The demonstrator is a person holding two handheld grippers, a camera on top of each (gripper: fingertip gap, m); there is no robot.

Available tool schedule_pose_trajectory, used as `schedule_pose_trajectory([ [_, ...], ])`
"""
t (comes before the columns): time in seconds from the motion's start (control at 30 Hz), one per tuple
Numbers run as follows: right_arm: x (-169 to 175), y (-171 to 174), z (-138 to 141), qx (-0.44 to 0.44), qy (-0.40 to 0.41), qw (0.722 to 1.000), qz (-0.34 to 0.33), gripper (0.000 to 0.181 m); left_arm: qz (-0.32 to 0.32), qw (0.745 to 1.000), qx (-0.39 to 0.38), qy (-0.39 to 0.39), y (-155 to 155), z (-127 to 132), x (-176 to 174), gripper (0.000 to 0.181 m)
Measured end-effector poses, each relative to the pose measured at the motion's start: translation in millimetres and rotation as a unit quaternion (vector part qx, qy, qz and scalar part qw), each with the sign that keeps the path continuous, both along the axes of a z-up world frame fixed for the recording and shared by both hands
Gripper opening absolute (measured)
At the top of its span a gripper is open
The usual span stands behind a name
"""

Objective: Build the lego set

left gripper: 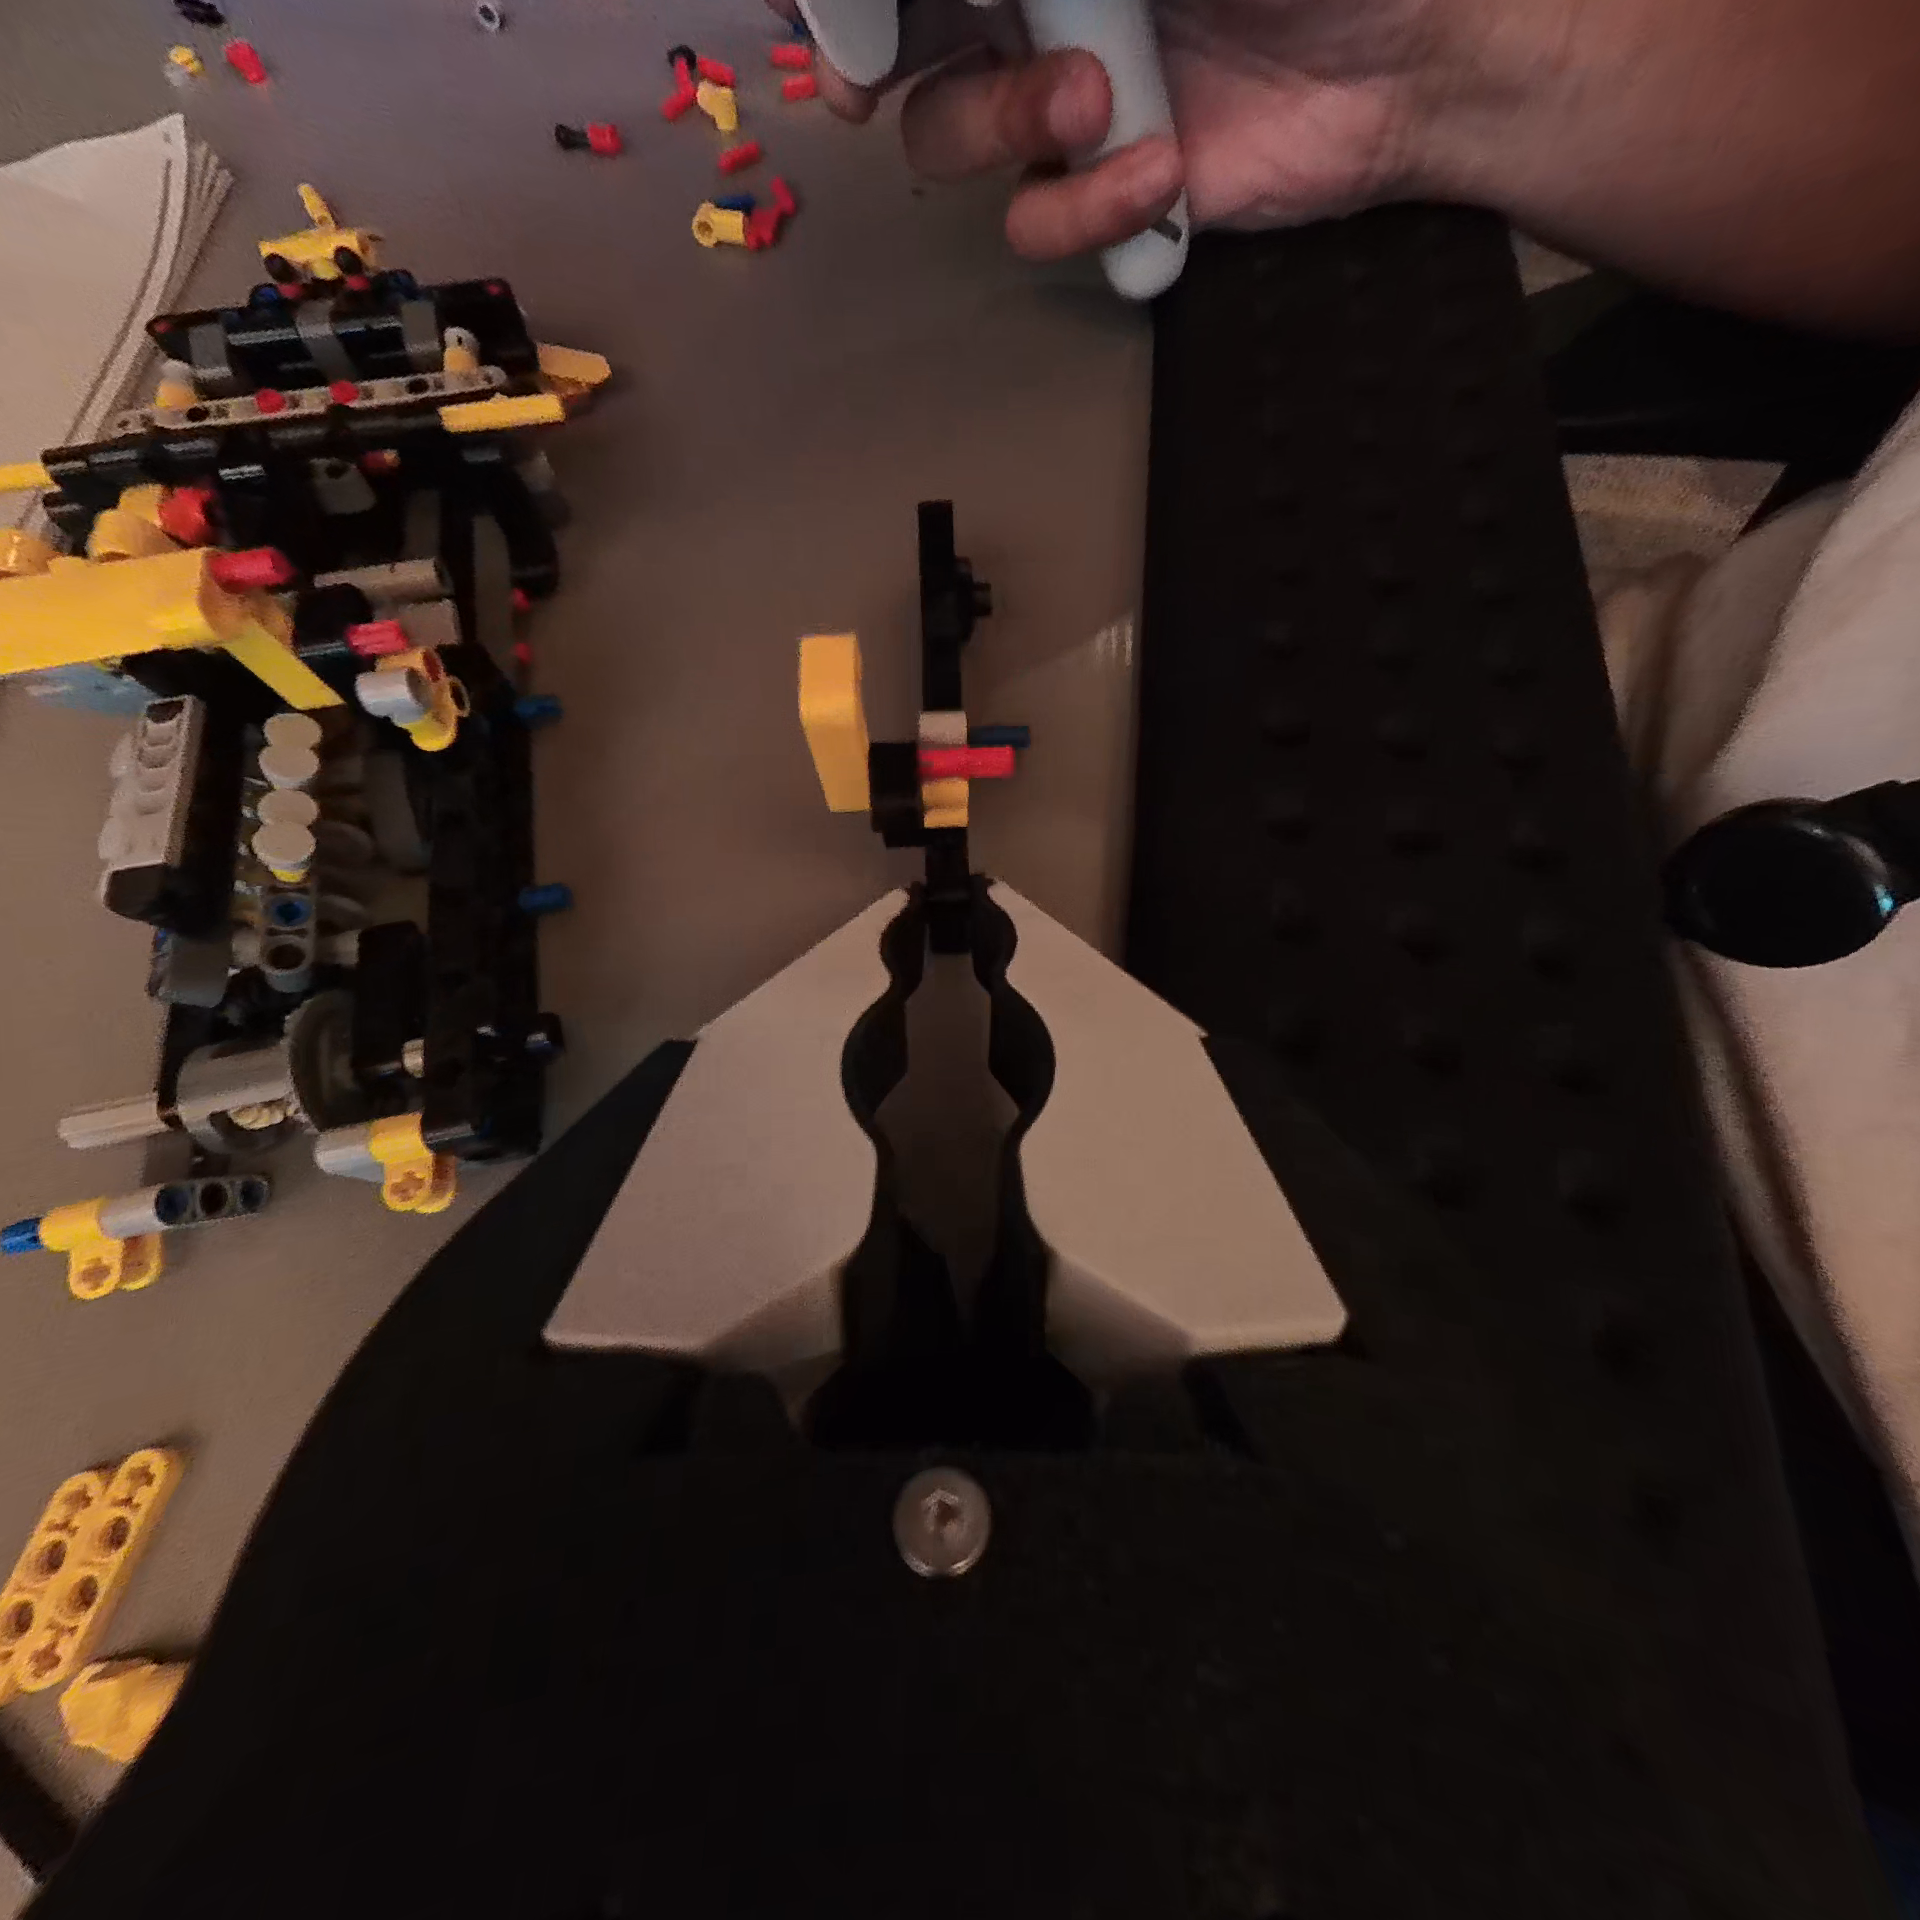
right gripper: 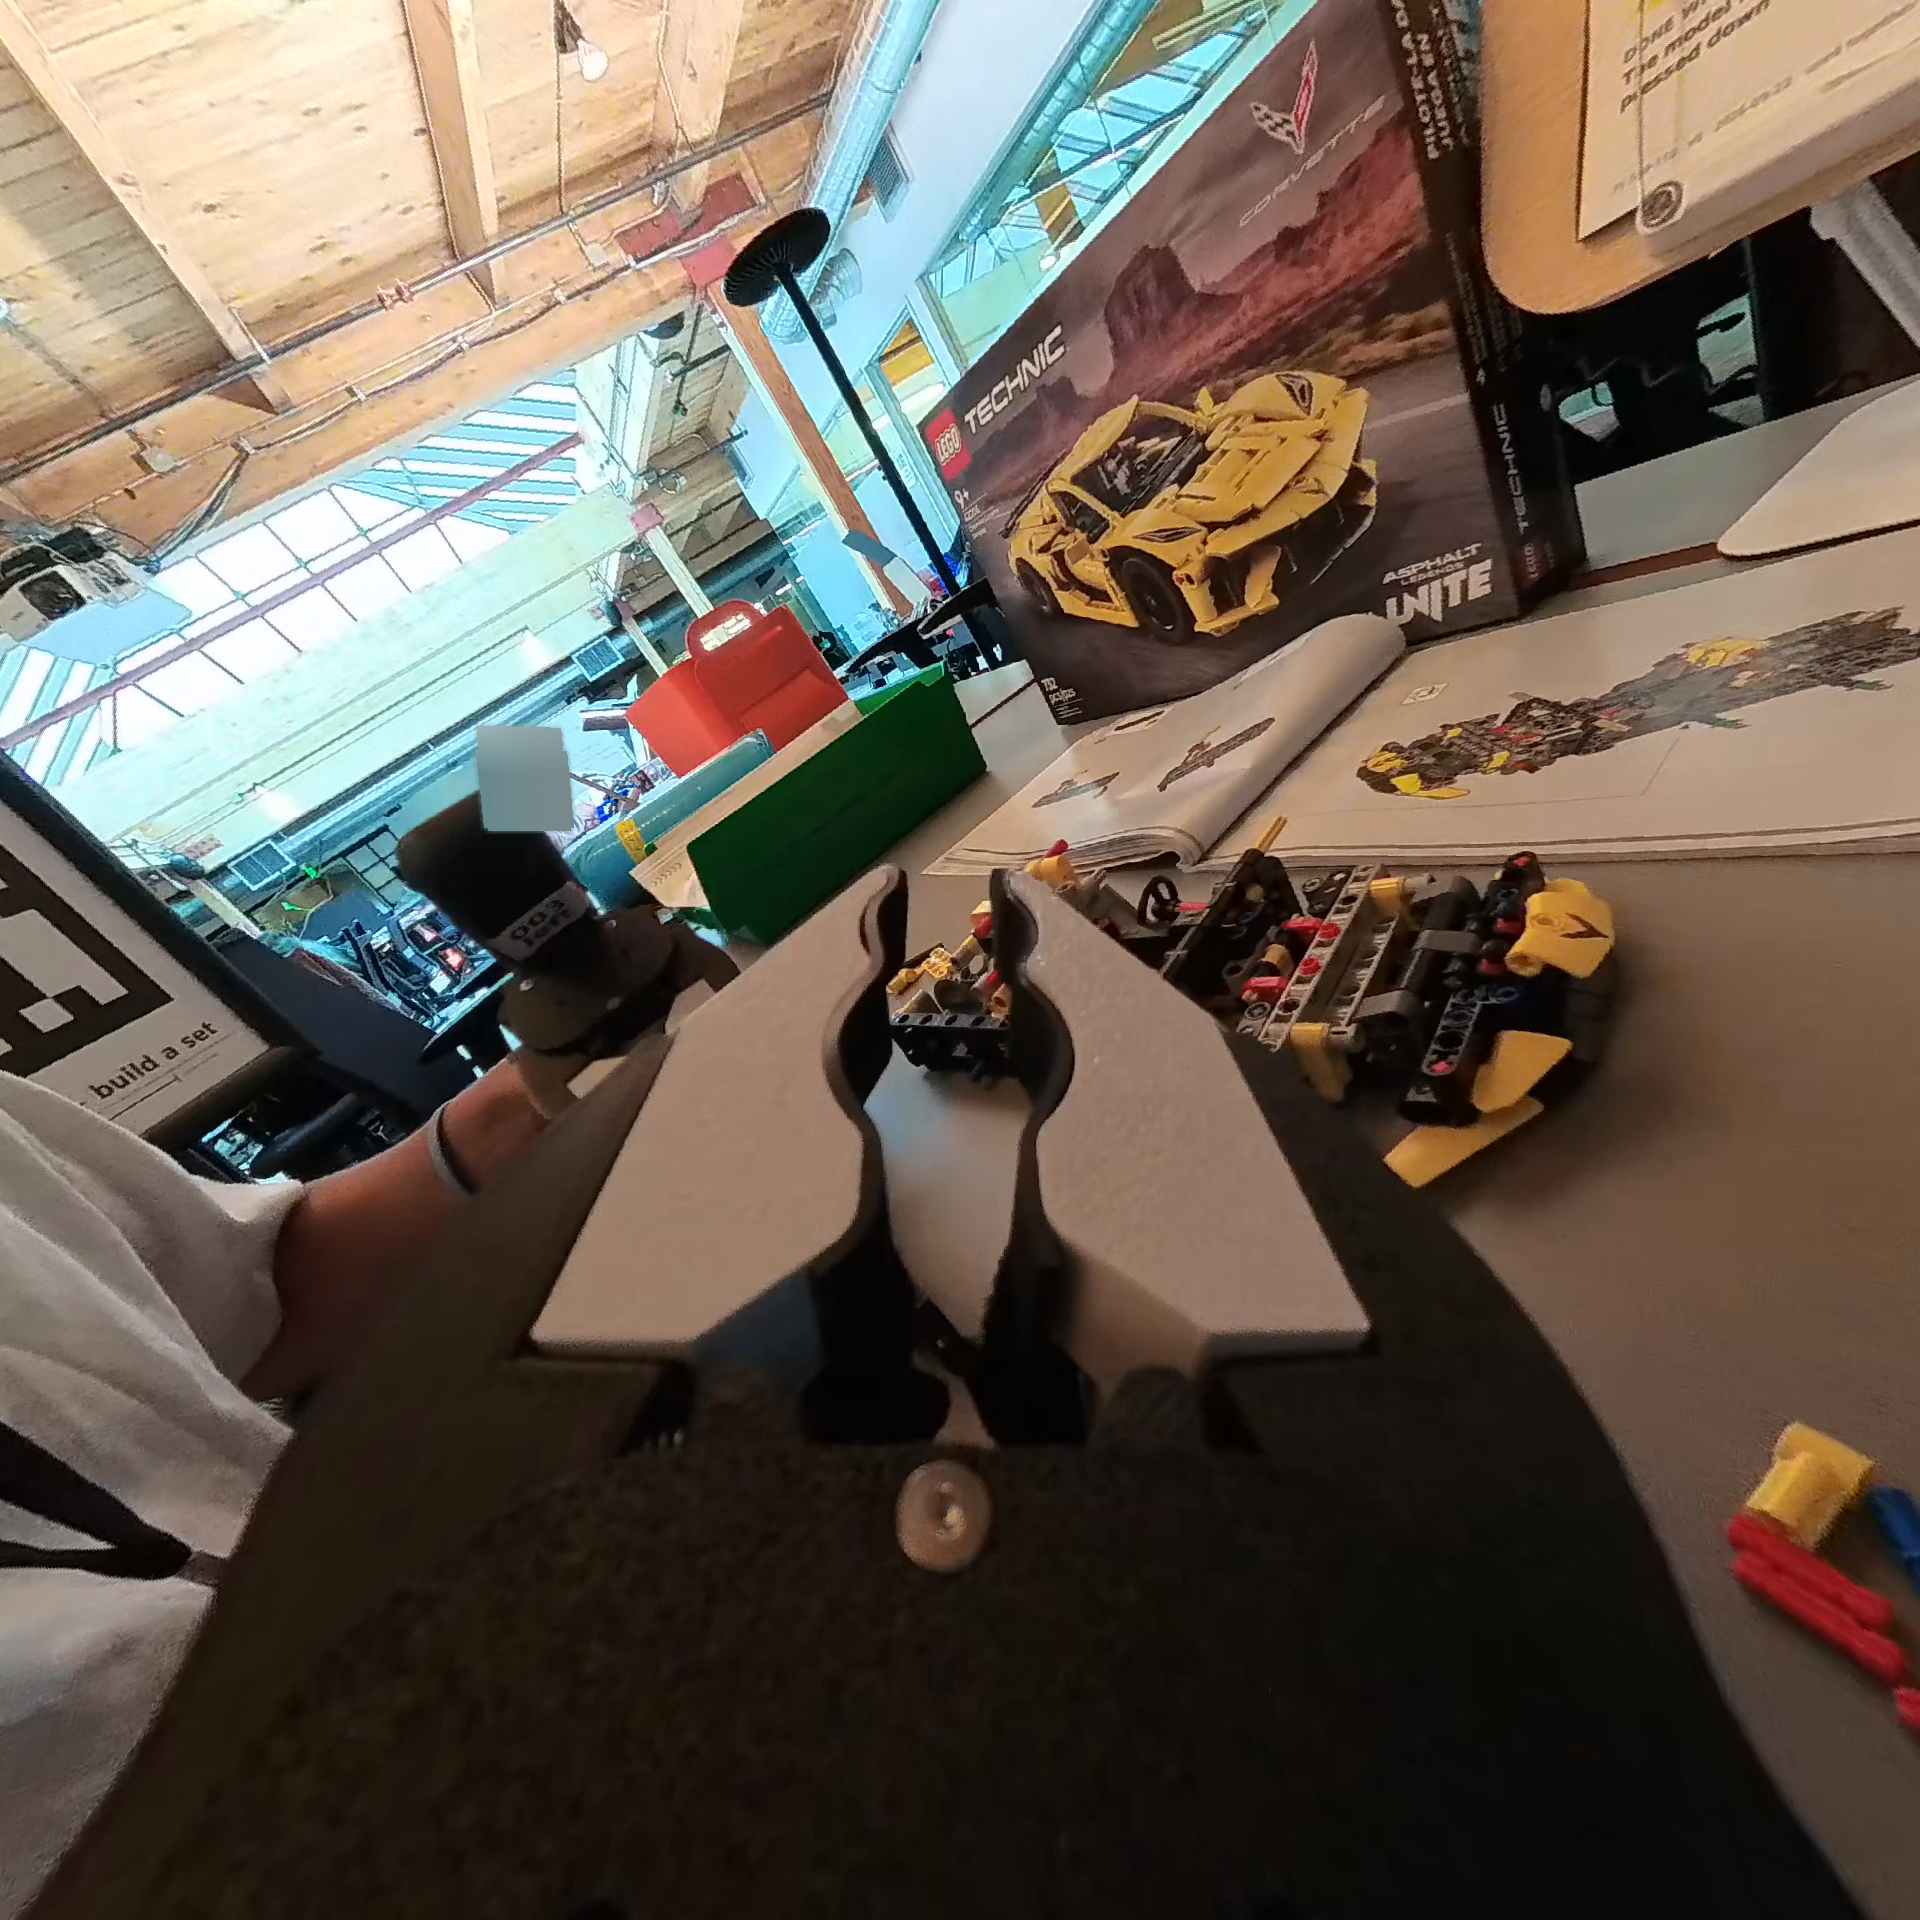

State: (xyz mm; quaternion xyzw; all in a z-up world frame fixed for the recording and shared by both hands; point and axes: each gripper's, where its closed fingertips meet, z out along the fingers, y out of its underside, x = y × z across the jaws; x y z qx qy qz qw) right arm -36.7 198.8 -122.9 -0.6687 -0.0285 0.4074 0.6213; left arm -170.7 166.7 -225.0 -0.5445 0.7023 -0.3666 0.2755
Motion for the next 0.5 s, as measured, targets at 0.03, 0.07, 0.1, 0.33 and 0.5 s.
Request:
schedule_pose_trajectory([
  [0.03,0,0,0,0.001,0.0,1.0,-0.001,0.015,0.001,1.0,0.003,-0.001,0,0,0,0.008],
  [0.07,0,0,0,0.002,0.0,1.0,-0.002,0.014,0.003,1.0,0.005,-0.001,1,0,0,0.008],
  [0.1,1,0,0,0.001,0.001,1.0,-0.002,0.015,0.004,1.0,0.006,-0.002,1,0,0,0.008],
  [0.33,1,0,0,0.001,0.002,1.0,-0.003,0.015,-0.003,1.0,-0.016,-0.012,-2,5,-2,0.01],
  [0.5,0,-1,0,0.003,-0.001,1.0,-0.003,0.015,-0.005,0.993,-0.111,-0.041,-4,22,-4,0.025],
])
